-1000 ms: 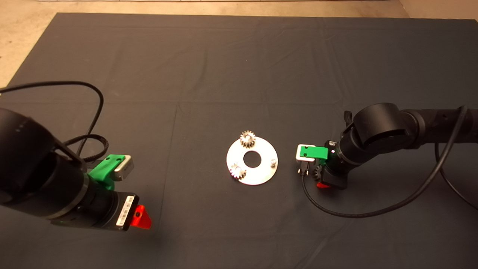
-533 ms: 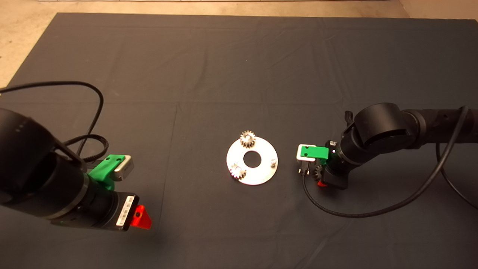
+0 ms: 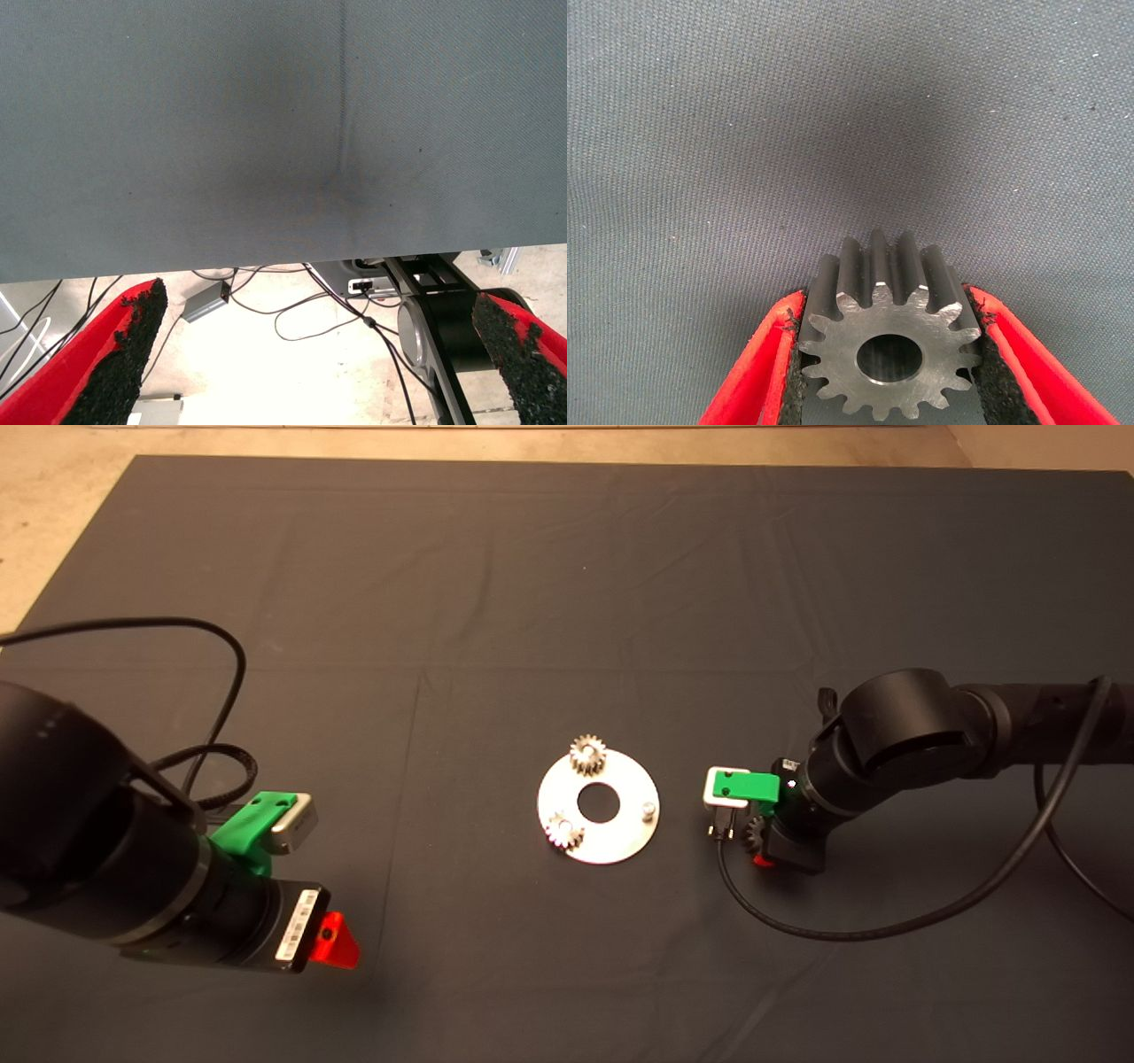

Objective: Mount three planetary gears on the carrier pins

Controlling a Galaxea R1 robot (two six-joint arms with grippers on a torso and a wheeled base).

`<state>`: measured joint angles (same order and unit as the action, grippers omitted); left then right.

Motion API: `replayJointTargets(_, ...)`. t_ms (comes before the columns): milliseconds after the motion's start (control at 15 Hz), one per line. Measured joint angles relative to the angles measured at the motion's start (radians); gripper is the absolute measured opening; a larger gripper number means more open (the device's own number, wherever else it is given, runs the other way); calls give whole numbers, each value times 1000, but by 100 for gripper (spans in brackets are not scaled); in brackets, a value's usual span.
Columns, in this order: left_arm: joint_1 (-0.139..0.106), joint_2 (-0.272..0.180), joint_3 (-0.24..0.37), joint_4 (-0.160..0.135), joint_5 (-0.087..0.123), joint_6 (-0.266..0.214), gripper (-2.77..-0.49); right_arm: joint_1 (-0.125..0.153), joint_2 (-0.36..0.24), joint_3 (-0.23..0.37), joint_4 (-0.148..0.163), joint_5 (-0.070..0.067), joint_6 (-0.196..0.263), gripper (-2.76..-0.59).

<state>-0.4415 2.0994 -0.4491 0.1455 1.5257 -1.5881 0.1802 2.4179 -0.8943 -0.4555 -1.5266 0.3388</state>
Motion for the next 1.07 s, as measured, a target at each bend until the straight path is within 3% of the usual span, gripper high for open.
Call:
replayJointTargets(267,0,-1,0,0,0,0,-78,2,-2,5,-14,0,12,-223)
replayJointTargets(600,0,-10,0,-1,0,0,-78,88,34,11,-13,0,71,-223)
replayJointTargets(733,0,-11,0,-1,0,0,-78,103,54,11,-6,0,82,-223)
replayJointTargets(867,0,-11,0,-1,0,0,-78,112,79,7,16,-4,91,-223)
replayJointTargets(1067,0,-11,0,-1,0,0,-78,137,134,-25,101,-4,101,-223)
